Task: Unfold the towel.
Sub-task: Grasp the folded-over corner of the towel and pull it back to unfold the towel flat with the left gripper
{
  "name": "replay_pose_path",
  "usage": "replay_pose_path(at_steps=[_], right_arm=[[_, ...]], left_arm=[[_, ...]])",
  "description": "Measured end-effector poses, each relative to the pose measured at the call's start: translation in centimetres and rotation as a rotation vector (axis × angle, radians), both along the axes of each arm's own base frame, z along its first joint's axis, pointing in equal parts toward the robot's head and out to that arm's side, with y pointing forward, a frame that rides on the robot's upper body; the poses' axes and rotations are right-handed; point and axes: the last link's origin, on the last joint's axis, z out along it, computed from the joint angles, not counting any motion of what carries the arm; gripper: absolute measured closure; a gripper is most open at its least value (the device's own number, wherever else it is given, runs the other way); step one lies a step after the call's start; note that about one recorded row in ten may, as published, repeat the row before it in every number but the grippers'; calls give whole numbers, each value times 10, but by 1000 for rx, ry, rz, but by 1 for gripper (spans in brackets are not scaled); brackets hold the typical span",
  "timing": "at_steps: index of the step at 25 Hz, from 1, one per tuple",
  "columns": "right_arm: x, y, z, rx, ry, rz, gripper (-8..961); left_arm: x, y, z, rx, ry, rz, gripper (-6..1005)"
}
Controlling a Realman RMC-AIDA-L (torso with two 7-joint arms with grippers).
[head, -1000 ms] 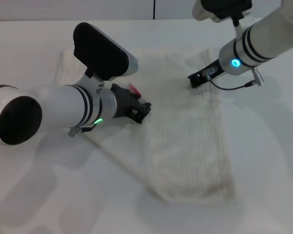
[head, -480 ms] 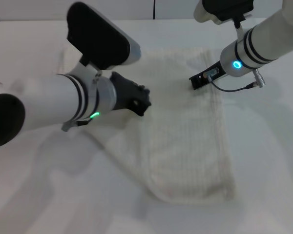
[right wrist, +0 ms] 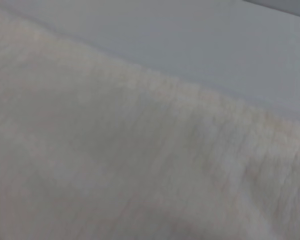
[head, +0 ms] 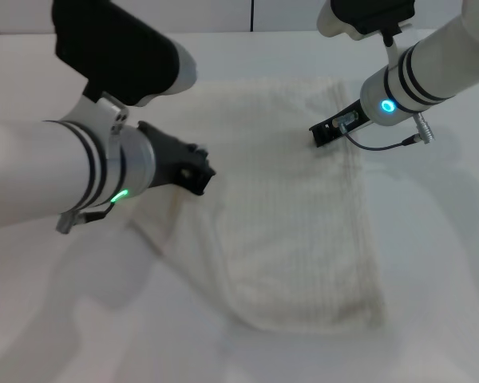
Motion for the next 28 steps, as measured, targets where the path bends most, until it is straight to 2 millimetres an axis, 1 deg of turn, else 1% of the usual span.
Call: replay_pose_path(at_steps=[4, 10, 12, 16, 24, 28], right_arm=[[1, 0, 0, 2, 1, -3, 912], [3, -1, 0, 5, 2, -6, 909], [4, -1, 0, 4, 2, -7, 907], [5, -2, 0, 4, 1, -10, 905], [4, -2, 0, 2, 2, -9, 900], [4, -2, 0, 1, 2, -9, 897]], left_arm=[[-7, -5, 7, -8, 20, 66, 942], [-26, -8, 21, -3, 56, 191, 937], [-29, -10, 25, 0, 59, 217, 936], [-30, -17, 32, 11, 50, 237, 933], [-26, -34, 42, 9, 42, 253, 926], [-31, -40, 47, 18, 36, 277, 923]])
